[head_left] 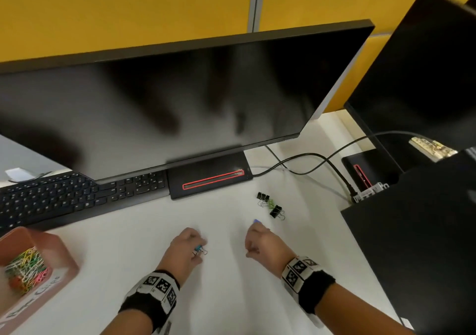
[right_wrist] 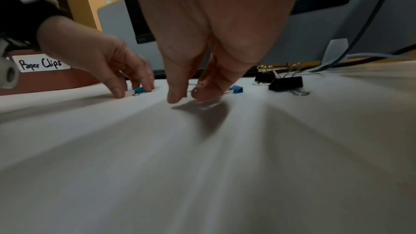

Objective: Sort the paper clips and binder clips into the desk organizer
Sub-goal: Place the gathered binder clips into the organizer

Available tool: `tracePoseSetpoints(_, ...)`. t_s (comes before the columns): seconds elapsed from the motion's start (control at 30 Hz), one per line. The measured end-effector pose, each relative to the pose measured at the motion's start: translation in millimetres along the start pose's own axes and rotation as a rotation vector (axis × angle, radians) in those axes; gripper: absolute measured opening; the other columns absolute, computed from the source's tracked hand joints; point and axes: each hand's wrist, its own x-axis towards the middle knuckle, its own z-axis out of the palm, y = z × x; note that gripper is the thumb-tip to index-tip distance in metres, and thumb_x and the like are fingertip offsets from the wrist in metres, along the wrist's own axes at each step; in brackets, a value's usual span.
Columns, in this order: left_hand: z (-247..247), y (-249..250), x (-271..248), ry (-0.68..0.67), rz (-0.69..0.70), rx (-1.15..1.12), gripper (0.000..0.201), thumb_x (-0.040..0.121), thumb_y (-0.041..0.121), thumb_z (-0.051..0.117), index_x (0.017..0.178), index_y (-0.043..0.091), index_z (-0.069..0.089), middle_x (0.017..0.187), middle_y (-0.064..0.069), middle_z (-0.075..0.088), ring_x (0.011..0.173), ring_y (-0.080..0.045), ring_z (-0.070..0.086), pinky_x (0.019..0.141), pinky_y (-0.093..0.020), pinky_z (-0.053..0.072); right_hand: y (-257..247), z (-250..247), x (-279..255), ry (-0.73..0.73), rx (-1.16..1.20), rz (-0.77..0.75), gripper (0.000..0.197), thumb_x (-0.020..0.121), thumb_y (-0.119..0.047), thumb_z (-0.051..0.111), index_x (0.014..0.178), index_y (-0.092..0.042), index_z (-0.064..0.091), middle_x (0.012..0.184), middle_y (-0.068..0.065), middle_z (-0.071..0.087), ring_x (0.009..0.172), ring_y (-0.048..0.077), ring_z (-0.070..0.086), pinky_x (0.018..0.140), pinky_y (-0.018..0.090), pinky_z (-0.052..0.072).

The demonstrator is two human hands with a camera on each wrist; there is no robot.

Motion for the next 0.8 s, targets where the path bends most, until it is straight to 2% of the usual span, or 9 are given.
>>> tracePoseSetpoints(0.07, -6.0, 4.1, -1.5, 0.004, -0.021, -0.015, 0.034, 0.071, 0.002, 0.070, 0.092, 0.028, 0.063, 0.095, 0.021, 0.044, 0.090, -0.014, 0.055, 0.080, -0.014, 0.045, 3.7, -10.8, 3.9, 0.075, 0.018, 0.001, 0.013, 0.080, -0.010, 0.065, 0.087, -0.016, 0.056, 0.117, -0.003, 0.046, 0.084, 0.017, 0.057, 0.086, 0.029, 0.048)
tracePoseSetpoints(0.13, -11.8, 11.5, -2.7, 0.042, -0.068, -0.037, 0.036, 0.069, 0.005, 0.072, 0.081, 0.034, 0.055, 0.089, 0.016, 0.045, 0.081, -0.010, 0.053, 0.071, -0.003, 0.037, 7.2, -20.3, 9.4, 0.128, 0.012, 0.037, 0.013, 0.080, -0.007, 0.066, 0.089, -0.013, 0.059, 0.122, -0.003, 0.041, 0.075, 0.014, 0.051, 0.079, 0.021, 0.044)
tracePoseSetpoints(0.2, -11.3, 12.2, -2.5, 0.086, -0.098, -0.058, 0.043, 0.066, 0.005, 0.072, 0.074, 0.040, 0.049, 0.086, 0.010, 0.046, 0.075, -0.008, 0.050, 0.066, -0.001, 0.033, 10.4, -24.3, 15.4, 0.124, 0.014, 0.082, 0.013, 0.078, -0.003, 0.066, 0.089, -0.008, 0.062, 0.119, -0.001, 0.042, 0.073, 0.016, 0.050, 0.077, 0.021, 0.042)
tracePoseSetpoints(0.27, -11.7, 14.7, -3.9, 0.117, -0.149, -0.090, 0.042, 0.065, 0.003, 0.072, 0.073, 0.038, 0.050, 0.087, 0.003, 0.048, 0.075, -0.011, 0.049, 0.064, -0.001, 0.031, 11.1, -22.8, 18.8, 0.121, 0.059, 0.110, 0.017, 0.078, -0.003, 0.065, 0.094, -0.008, 0.064, 0.105, 0.000, 0.047, 0.073, 0.017, 0.051, 0.078, 0.025, 0.044)
tracePoseSetpoints(0.4, -13.4, 10.5, -7.1, 0.154, -0.179, -0.083, 0.035, 0.068, 0.000, 0.067, 0.079, 0.031, 0.055, 0.089, 0.002, 0.049, 0.076, -0.010, 0.049, 0.064, 0.003, 0.031, 4.4, -12.7, 20.1, 0.117, 0.065, 0.142, 0.028, 0.082, -0.012, 0.065, 0.111, -0.013, 0.063, 0.095, 0.001, 0.052, 0.082, 0.012, 0.050, 0.080, 0.017, 0.036)
tracePoseSetpoints(0.47, -17.8, 7.3, -13.0, 0.159, -0.185, -0.076, 0.033, 0.069, 0.000, 0.065, 0.081, 0.029, 0.056, 0.084, 0.005, 0.049, 0.075, -0.010, 0.049, 0.063, 0.003, 0.032, -3.4, -5.4, 19.5, 0.086, 0.029, 0.117, 0.025, 0.081, -0.014, 0.067, 0.106, -0.010, 0.065, 0.095, 0.005, 0.053, 0.081, 0.013, 0.050, 0.075, 0.014, 0.035)
tracePoseSetpoints(0.6, -29.5, -6.7, -32.5, 0.214, -0.183, -0.146, 0.042, 0.065, -0.004, 0.065, 0.065, 0.035, 0.052, 0.069, 0.013, 0.057, 0.064, -0.001, 0.053, 0.062, 0.001, 0.036, -22.5, 14.7, 18.9, 0.048, 0.026, 0.069, 0.015, 0.077, -0.014, 0.069, 0.089, -0.008, 0.062, 0.092, 0.000, 0.051, 0.065, 0.006, 0.045, 0.063, 0.009, 0.033)
tracePoseSetpoints(0.73, -50.4, -22.7, -63.6, 0.263, -0.195, -0.205, 0.041, 0.066, -0.003, 0.068, 0.060, 0.036, 0.055, 0.065, 0.013, 0.060, 0.060, -0.001, 0.058, 0.064, -0.003, 0.040, -52.5, 38.9, 21.3, -0.065, -0.029, 0.028, 0.015, 0.078, -0.017, 0.067, 0.091, -0.010, 0.062, 0.082, -0.005, 0.052, 0.074, 0.013, 0.049, 0.072, 0.019, 0.040)
tracePoseSetpoints(0.8, -68.1, -24.0, -82.0, 0.302, -0.185, -0.242, 0.036, 0.067, -0.003, 0.068, 0.062, 0.032, 0.059, 0.067, 0.009, 0.062, 0.066, 0.001, 0.059, 0.064, -0.003, 0.042, -68.4, 50.0, 24.0, -0.110, -0.061, -0.003, 0.016, 0.080, -0.018, 0.066, 0.093, -0.010, 0.064, 0.080, -0.007, 0.048, 0.077, 0.013, 0.048, 0.077, 0.021, 0.040)
